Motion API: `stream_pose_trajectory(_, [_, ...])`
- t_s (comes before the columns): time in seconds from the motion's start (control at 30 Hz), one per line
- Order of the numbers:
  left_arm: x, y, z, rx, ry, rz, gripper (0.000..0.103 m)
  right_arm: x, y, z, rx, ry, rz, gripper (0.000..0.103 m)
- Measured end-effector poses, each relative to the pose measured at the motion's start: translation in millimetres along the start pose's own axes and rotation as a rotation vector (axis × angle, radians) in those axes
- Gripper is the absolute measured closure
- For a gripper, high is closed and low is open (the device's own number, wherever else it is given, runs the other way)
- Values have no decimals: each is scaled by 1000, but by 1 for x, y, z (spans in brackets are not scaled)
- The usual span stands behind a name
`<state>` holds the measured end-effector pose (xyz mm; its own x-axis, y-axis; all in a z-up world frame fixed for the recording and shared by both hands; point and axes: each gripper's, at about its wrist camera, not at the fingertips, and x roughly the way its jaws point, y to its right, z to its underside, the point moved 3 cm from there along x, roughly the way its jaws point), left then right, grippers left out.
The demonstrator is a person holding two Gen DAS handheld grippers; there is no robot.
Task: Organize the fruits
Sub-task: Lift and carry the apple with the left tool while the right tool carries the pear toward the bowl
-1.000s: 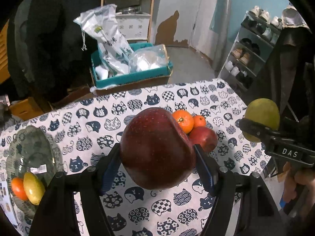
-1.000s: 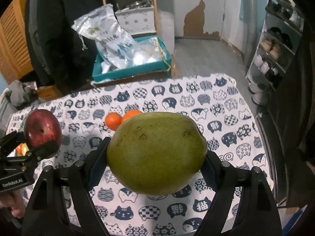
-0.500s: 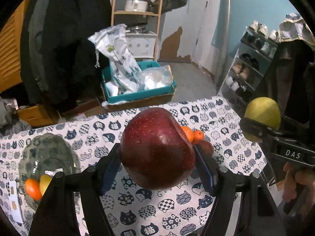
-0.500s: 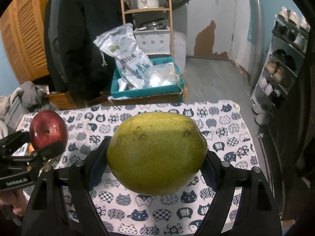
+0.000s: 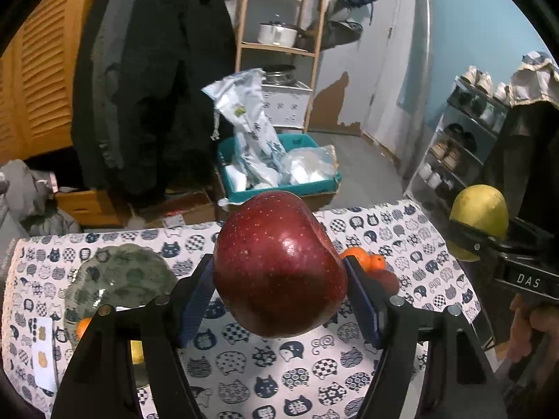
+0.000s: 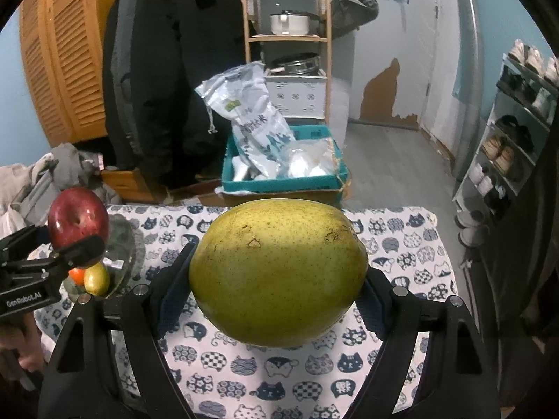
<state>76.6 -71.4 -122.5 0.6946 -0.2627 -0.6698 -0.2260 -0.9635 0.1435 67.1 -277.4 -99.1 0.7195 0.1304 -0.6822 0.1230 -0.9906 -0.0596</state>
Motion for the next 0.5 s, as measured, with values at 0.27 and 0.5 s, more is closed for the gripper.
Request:
stream_pose_trajectory(0.27, [-8, -36, 1, -48, 11, -45, 30, 14, -35, -11, -39, -11, -41, 21])
stream_pose_trajectory(0.5, [-17, -70, 4, -97, 22, -89, 30, 29, -74, -24, -74, -19, -86, 21])
